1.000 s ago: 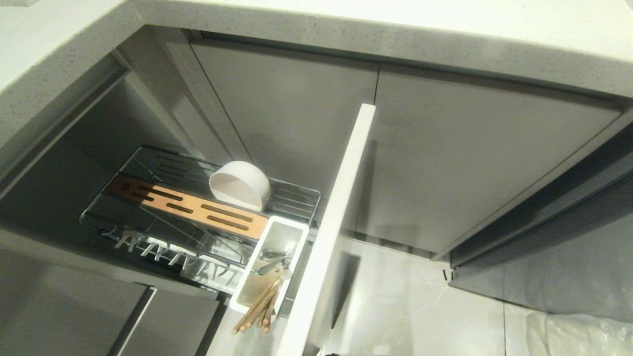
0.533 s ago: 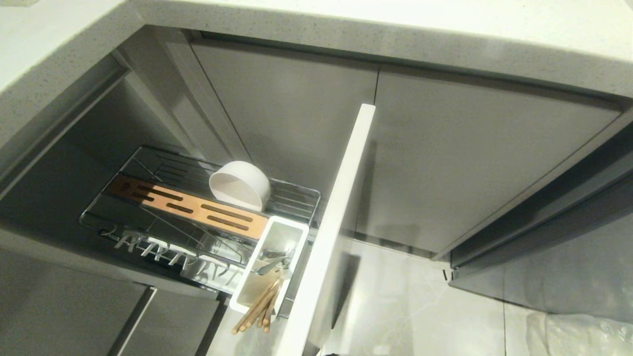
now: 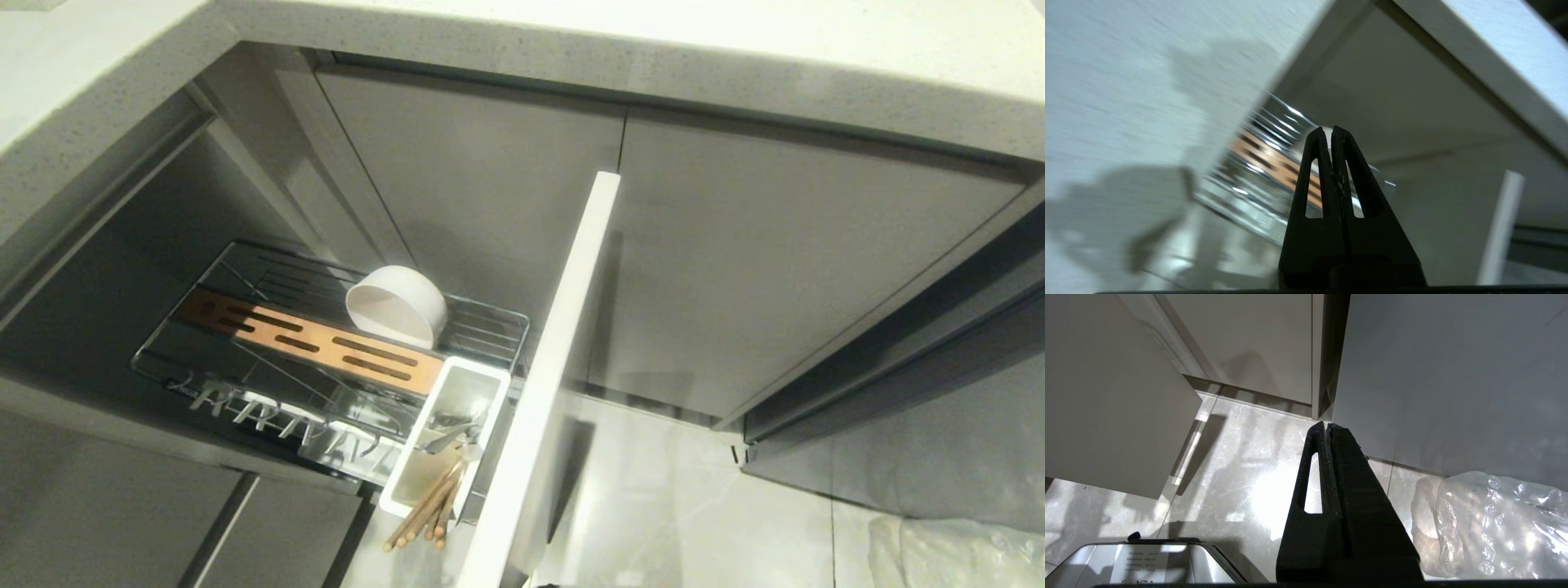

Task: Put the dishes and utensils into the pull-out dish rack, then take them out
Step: Take the bowl out of the cupboard

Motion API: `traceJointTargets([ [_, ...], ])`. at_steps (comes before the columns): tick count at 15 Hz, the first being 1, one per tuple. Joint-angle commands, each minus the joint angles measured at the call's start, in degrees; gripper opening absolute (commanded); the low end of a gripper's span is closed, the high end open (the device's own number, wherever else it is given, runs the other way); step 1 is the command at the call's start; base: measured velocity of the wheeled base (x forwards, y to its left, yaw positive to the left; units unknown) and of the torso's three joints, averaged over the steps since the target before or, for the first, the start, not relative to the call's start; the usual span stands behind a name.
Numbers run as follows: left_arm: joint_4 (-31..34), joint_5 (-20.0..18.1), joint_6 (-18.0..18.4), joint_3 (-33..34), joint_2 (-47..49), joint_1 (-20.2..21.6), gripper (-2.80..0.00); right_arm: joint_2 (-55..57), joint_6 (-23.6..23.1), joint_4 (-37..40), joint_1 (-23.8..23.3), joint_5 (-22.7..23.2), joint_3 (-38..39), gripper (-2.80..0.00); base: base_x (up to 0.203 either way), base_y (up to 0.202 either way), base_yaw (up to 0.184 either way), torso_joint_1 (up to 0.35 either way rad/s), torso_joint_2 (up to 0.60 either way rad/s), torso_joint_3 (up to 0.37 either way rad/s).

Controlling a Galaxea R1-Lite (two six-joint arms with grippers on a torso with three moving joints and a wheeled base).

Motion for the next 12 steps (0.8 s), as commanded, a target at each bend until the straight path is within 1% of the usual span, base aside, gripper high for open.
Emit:
traceJointTargets([
  [1,-0.1,0.3,-8.9,2.2,0.1,-6.2,-2.80,0.0,0.0,0.0,0.0,0.0,0.0,-2.80,0.000,0.000,0.000,0.000,0.00,0.000],
  [2,-0.2,1.0,-15.1,3.9,0.8,-8.1,-2.80,0.0,0.0,0.0,0.0,0.0,0.0,-2.80,0.000,0.000,0.000,0.000,0.00,0.000],
  [3,0.3,2.0,-18.6,5.7,1.7,-9.9,-2.80,0.0,0.0,0.0,0.0,0.0,0.0,-2.80,0.000,0.000,0.000,0.000,0.00,0.000],
  [5,3.8,4.9,-21.3,7.8,3.0,-11.6,-2.80,0.0,0.0,0.0,0.0,0.0,0.0,-2.80,0.000,0.000,0.000,0.000,0.00,0.000],
  [6,3.9,5.6,-23.2,9.1,3.7,-12.9,-2.80,0.0,0.0,0.0,0.0,0.0,0.0,-2.80,0.000,0.000,0.000,0.000,0.00,0.000],
  [7,3.9,6.1,-24.2,10.4,3.9,-14.6,-2.80,0.0,0.0,0.0,0.0,0.0,0.0,-2.80,0.000,0.000,0.000,0.000,0.00,0.000],
  [9,3.4,7.0,-26.1,12.8,4.7,-18.4,-2.80,0.0,0.0,0.0,0.0,0.0,0.0,-2.80,0.000,0.000,0.000,0.000,0.00,0.000],
  [12,-0.5,9.4,-26.8,16.0,6.1,-20.3,-2.80,0.0,0.0,0.0,0.0,0.0,0.0,-2.80,0.000,0.000,0.000,0.000,0.00,0.000],
])
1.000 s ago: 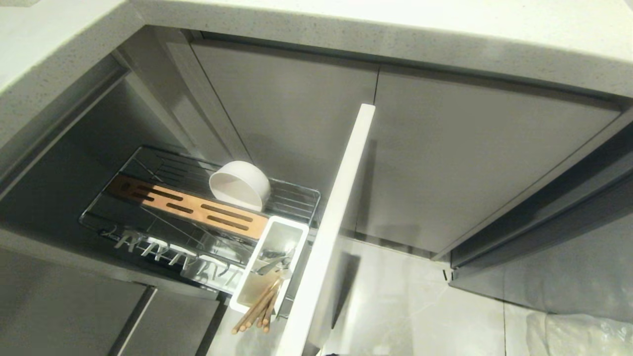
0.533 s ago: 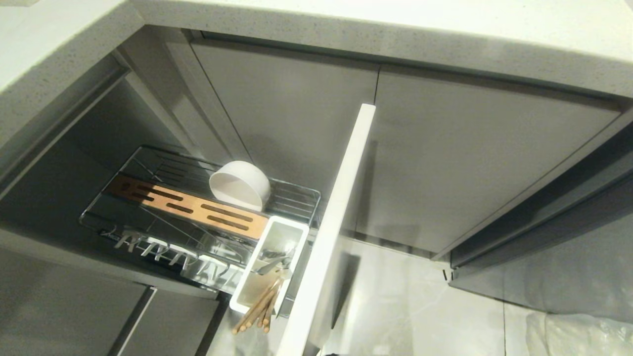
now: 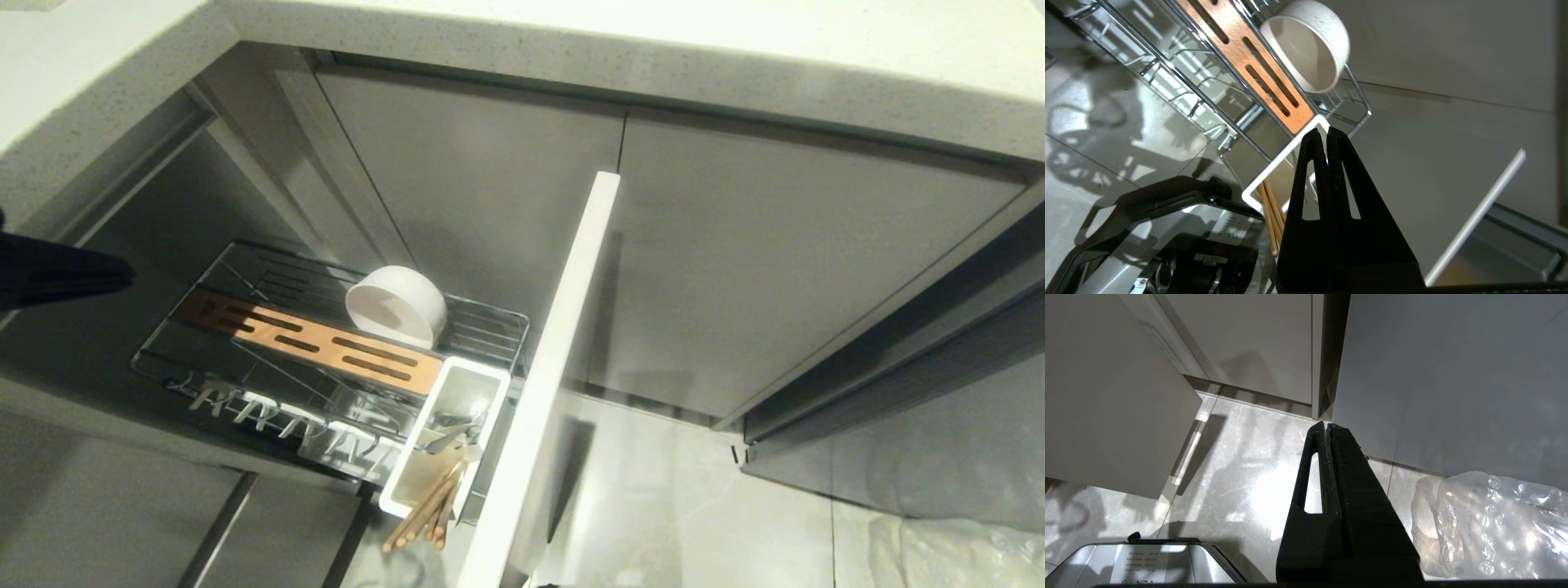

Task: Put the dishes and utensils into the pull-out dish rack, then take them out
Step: Take the bowl out of the cupboard

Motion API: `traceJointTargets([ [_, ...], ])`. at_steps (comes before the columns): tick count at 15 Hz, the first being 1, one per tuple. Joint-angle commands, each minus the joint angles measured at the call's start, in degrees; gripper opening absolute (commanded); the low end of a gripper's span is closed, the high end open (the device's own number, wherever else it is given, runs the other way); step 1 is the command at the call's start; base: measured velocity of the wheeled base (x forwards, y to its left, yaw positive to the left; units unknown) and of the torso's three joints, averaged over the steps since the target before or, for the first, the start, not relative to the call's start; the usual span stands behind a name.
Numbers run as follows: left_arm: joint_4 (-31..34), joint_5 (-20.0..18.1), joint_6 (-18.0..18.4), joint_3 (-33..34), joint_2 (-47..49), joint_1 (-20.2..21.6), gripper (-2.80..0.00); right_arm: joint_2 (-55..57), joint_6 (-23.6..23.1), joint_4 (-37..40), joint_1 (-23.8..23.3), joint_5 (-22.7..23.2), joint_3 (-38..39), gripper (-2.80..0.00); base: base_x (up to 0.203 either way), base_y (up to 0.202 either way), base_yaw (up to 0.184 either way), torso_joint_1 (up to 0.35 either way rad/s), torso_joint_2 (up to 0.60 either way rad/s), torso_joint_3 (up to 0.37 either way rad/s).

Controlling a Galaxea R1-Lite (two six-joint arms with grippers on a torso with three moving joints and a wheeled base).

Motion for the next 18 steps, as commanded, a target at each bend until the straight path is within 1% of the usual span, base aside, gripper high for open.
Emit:
traceJointTargets([
  [1,-0.2,0.7,-0.9,1.2,1.3,-1.4,-2.80,0.0,0.0,0.0,0.0,0.0,0.0,-2.80,0.000,0.000,0.000,0.000,0.00,0.000],
  [2,-0.5,1.9,-1.7,1.7,1.8,-3.0,-2.80,0.0,0.0,0.0,0.0,0.0,0.0,-2.80,0.000,0.000,0.000,0.000,0.00,0.000],
  [4,-3.1,6.4,-3.0,3.7,2.6,-7.3,-2.80,0.0,0.0,0.0,0.0,0.0,0.0,-2.80,0.000,0.000,0.000,0.000,0.00,0.000],
  [5,-5.0,10.4,-3.4,5.2,3.1,-10.7,-2.80,0.0,0.0,0.0,0.0,0.0,0.0,-2.80,0.000,0.000,0.000,0.000,0.00,0.000],
  [6,-7.3,16.2,-3.7,7.1,3.7,-14.1,-2.80,0.0,0.0,0.0,0.0,0.0,0.0,-2.80,0.000,0.000,0.000,0.000,0.00,0.000],
  [7,-9.8,21.0,-4.1,9.3,4.8,-16.2,-2.80,0.0,0.0,0.0,0.0,0.0,0.0,-2.80,0.000,0.000,0.000,0.000,0.00,0.000],
  [8,-12.0,23.1,-4.5,10.9,6.2,-17.7,-2.80,0.0,0.0,0.0,0.0,0.0,0.0,-2.80,0.000,0.000,0.000,0.000,0.00,0.000],
  [9,-13.8,24.1,-4.8,12.2,7.4,-18.9,-2.80,0.0,0.0,0.0,0.0,0.0,0.0,-2.80,0.000,0.000,0.000,0.000,0.00,0.000],
  [10,-14.8,24.6,-5.0,12.7,7.9,-19.3,-2.80,0.0,0.0,0.0,0.0,0.0,0.0,-2.80,0.000,0.000,0.000,0.000,0.00,0.000],
  [11,-15.9,24.7,-5.4,13.5,9.1,-19.4,-2.80,0.0,0.0,0.0,0.0,0.0,0.0,-2.80,0.000,0.000,0.000,0.000,0.00,0.000],
  [14,-18.3,24.9,-5.6,14.6,11.8,-21.9,-2.80,0.0,0.0,0.0,0.0,0.0,0.0,-2.80,0.000,0.000,0.000,0.000,0.00,0.000],
  [15,-19.1,25.1,-5.6,14.9,12.7,-22.3,-0.06,0.0,0.0,0.0,0.0,0.0,0.0,-2.80,0.000,0.000,0.000,0.000,0.00,0.000],
  [16,-19.4,25.3,-5.6,15.1,13.7,-22.4,0.00,0.0,0.0,0.0,0.0,0.0,0.0,-2.80,0.000,0.000,0.000,0.000,0.00,0.000],
  [18,-21.2,25.5,-5.6,15.1,16.2,-22.4,0.00,0.0,0.0,0.0,0.0,0.0,0.0,-2.80,0.000,0.000,0.000,0.000,0.00,0.000],
])
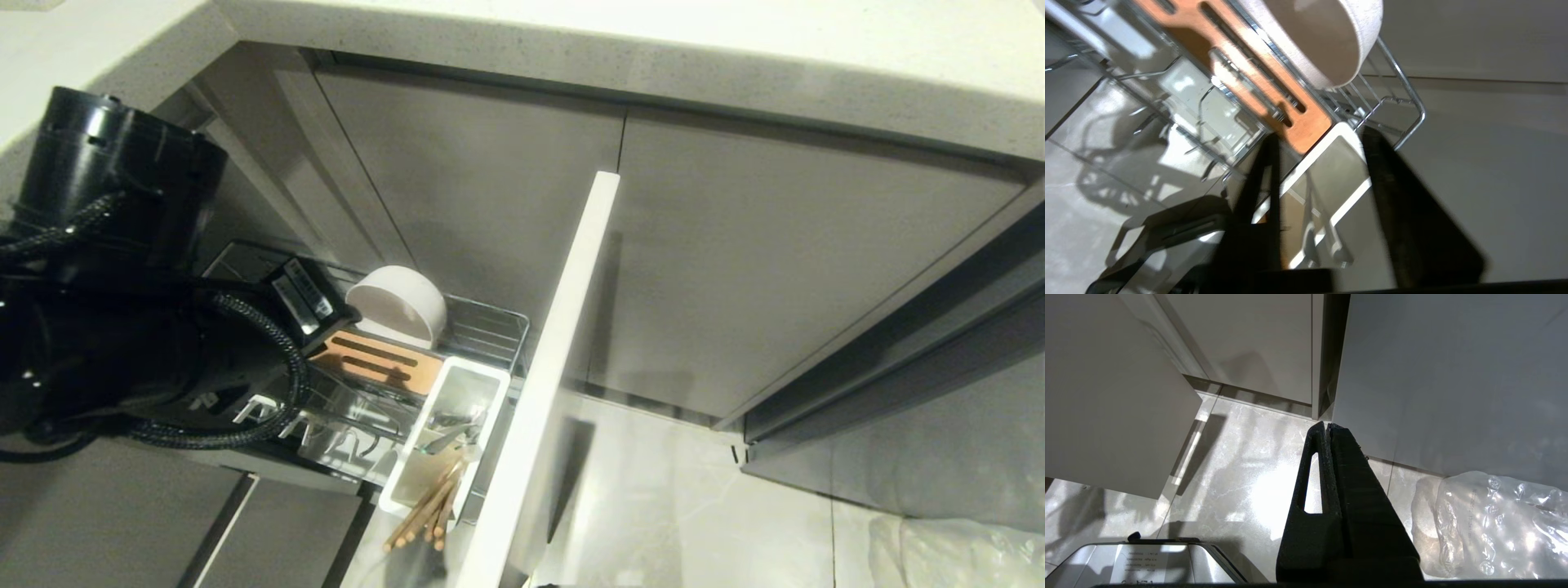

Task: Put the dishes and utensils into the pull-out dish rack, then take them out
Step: Take the bowl out of the cupboard

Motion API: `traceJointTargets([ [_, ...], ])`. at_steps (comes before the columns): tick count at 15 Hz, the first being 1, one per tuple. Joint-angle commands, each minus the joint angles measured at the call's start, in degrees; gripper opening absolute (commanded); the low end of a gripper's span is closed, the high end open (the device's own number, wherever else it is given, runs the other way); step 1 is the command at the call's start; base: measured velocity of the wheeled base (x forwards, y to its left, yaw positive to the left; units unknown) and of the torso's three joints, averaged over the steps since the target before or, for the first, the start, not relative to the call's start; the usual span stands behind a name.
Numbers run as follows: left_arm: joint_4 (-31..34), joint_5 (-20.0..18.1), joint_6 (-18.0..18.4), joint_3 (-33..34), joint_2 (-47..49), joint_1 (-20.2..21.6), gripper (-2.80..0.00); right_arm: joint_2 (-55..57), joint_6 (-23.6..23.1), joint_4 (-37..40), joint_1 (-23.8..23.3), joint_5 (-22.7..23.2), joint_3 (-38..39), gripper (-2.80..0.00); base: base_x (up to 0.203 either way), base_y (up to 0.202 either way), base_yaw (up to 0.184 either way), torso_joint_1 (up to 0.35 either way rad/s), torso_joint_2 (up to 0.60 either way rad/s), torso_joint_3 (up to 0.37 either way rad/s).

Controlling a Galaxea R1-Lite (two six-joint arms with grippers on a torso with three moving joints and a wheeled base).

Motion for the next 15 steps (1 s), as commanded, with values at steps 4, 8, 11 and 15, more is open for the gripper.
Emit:
traceJointTargets([
  [4,-8.0,0.4,0.0,0.9,6.5,0.4,0.00,0.0,0.0,0.0,0.0,0.0,0.0,-2.80,0.000,0.000,0.000,0.000,0.00,0.000],
  [8,-12.7,0.0,0.5,1.4,10.3,2.7,0.00,0.0,0.0,0.0,0.0,0.0,0.0,-2.80,0.000,0.000,0.000,0.000,0.00,0.000],
  [11,-16.4,-2.7,3.3,1.1,12.3,6.1,0.00,0.0,0.0,0.0,0.0,0.0,0.0,-2.80,0.000,0.000,0.000,0.000,0.00,0.000],
  [15,-20.8,-8.5,6.3,-1.0,15.1,9.5,0.00,0.0,0.0,0.0,0.0,0.0,0.0,-2.80,0.000,0.000,0.000,0.000,0.00,0.000],
])
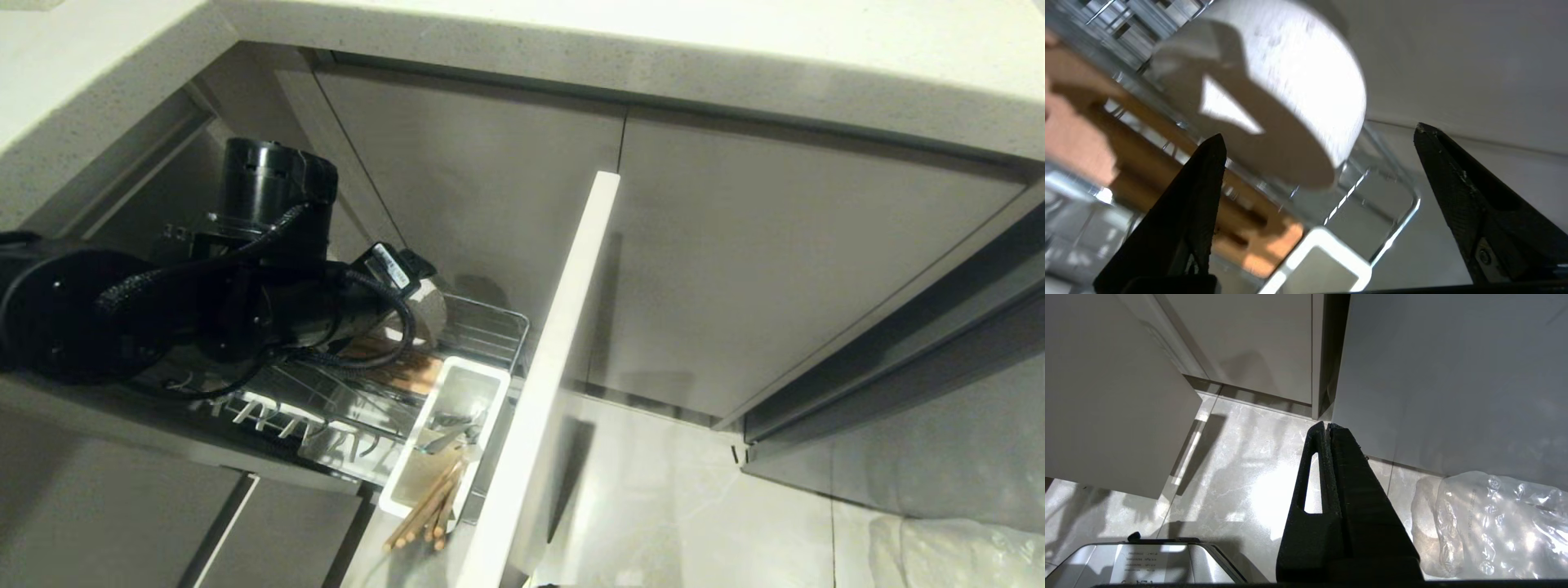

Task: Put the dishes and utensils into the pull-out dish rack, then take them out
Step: Take the bowl out of the cupboard

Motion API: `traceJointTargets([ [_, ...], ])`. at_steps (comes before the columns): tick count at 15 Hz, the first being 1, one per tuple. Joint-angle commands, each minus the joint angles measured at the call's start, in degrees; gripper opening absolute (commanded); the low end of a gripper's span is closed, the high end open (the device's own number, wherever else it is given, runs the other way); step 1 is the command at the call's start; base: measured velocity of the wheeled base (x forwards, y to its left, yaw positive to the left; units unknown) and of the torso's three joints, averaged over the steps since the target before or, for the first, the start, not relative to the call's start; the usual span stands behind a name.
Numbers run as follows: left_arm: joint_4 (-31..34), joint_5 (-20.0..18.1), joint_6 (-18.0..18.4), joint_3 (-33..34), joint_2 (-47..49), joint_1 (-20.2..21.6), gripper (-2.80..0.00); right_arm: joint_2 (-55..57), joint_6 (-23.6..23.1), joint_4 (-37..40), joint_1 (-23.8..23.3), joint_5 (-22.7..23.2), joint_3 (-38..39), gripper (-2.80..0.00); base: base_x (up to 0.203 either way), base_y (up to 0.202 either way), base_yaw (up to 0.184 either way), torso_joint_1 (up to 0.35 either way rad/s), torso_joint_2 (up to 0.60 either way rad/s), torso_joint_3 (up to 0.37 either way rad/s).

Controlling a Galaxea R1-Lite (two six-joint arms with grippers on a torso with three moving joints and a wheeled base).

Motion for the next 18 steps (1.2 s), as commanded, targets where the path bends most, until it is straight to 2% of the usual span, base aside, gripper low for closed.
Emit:
traceJointTargets([
  [1,-0.4,-0.3,-0.1,-0.8,2.0,0.6,0.00,0.0,0.0,0.0,0.0,0.0,0.0,-2.80,0.000,0.000,0.000,0.000,0.00,0.000],
  [6,-2.8,-4.4,1.3,-3.4,4.9,2.5,0.00,0.0,0.0,0.0,0.0,0.0,0.0,-2.80,0.000,0.000,0.000,0.000,0.00,0.000],
  [14,-2.9,-4.7,2.8,-5.4,6.4,3.1,0.00,0.0,0.0,0.0,0.0,0.0,0.0,-2.80,0.000,0.000,0.000,0.000,0.00,0.000],
  [15,-2.9,-4.7,2.8,-5.4,6.4,3.1,-0.98,0.0,0.0,0.0,0.0,0.0,0.0,-2.80,0.000,0.000,0.000,0.000,0.00,0.000],
  [16,-2.9,-4.6,2.8,-5.4,6.4,3.1,-2.80,0.0,0.0,0.0,0.0,0.0,0.0,-2.80,0.000,0.000,0.000,0.000,0.00,0.000],
  [18,-2.8,-4.6,2.8,-5.4,6.2,3.1,-2.80,0.0,0.0,0.0,0.0,0.0,0.0,-2.80,0.000,0.000,0.000,0.000,0.00,0.000],
])
